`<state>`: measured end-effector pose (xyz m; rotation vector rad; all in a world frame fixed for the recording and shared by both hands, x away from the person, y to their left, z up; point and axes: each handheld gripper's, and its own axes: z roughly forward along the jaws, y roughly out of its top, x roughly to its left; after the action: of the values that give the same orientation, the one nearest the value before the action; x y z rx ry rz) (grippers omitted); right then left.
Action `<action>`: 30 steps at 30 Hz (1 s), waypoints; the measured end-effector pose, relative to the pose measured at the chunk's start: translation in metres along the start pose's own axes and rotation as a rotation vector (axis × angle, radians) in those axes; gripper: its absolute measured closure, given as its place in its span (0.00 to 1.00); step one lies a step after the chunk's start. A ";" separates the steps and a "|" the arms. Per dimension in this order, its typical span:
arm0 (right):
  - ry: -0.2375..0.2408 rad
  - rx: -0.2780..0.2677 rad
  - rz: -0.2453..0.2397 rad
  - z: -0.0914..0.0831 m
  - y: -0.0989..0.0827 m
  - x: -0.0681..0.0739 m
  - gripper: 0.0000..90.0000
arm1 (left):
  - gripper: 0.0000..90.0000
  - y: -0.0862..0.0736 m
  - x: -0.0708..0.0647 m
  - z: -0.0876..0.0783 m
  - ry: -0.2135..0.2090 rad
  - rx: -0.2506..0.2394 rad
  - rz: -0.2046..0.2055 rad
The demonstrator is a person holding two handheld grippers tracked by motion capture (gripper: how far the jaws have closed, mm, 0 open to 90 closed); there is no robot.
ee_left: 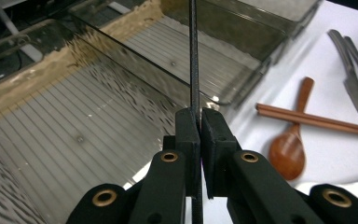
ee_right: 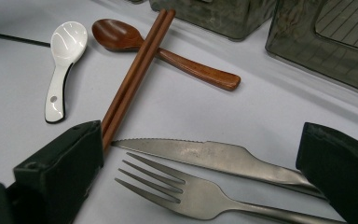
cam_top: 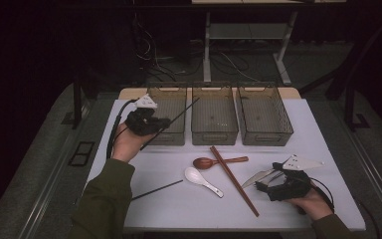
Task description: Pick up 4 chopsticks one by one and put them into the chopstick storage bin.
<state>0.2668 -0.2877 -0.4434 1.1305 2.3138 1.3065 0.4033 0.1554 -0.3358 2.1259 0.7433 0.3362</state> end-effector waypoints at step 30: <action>0.005 -0.004 0.003 0.000 0.000 0.000 0.01 | 0.95 0.006 0.079 0.053 0.165 0.057 -0.168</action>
<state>0.2667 -0.2881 -0.4431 1.1308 2.3133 1.3162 0.4925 0.1678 -0.3653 2.0890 1.0318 0.4069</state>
